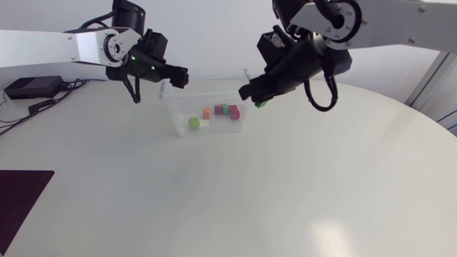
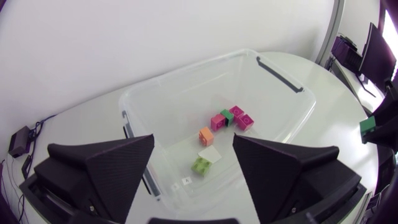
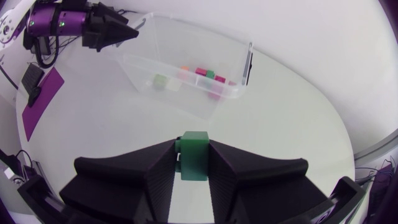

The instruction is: Place the duplo bricks in the container

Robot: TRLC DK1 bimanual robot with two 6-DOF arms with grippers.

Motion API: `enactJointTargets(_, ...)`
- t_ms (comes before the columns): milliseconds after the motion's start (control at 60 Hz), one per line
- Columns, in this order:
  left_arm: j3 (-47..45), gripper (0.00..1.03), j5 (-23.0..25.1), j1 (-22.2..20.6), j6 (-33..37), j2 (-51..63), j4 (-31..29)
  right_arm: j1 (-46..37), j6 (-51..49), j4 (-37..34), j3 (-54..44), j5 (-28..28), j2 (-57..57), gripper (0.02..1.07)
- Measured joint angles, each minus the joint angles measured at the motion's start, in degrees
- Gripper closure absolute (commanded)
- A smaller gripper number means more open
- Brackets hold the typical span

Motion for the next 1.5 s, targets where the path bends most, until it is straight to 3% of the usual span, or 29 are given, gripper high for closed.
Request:
enactJointTargets(267,-5.57,0.04,0.02,0.48,-0.35,-16.46,-1.53,0.0,0.0,4.28,6.14,0.0,6.23,0.85)
enactJointTargets(683,-26.47,0.04,0.02,0.72,-0.28,-38.18,-5.05,-0.11,0.0,5.77,22.23,0.0,18.73,0.83)
enactJointTargets(800,-30.84,0.04,0.0,1.09,-0.15,-42.99,-5.51,-0.11,0.0,6.05,25.75,0.0,21.92,0.72)
enactJointTargets(850,-33.16,0.04,-0.02,1.22,-0.15,-45.57,-5.88,-0.11,0.0,6.19,27.93,0.0,23.85,0.62)
enactJointTargets(950,-36.72,0.04,-0.11,1.95,-0.15,-49.29,-6.51,-0.11,-0.02,6.23,31.08,0.09,26.95,0.19)
enactJointTargets(1000,-38.36,0.04,-1.14,2.21,-0.13,-50.82,-6.71,-0.11,0.0,6.23,32.15,0.5,28.2,0.07)
enactJointTargets(1233,-46.36,0.04,-5.79,3.08,0.28,-57.2,-5.42,-0.96,0.0,7.65,30.23,0.92,28.35,0.06)
enactJointTargets(1500,-52.02,0.04,-10.21,5.2,-0.63,-65.09,0.24,-4.07,-1.49,15.63,8.81,1.99,8.85,0.06)
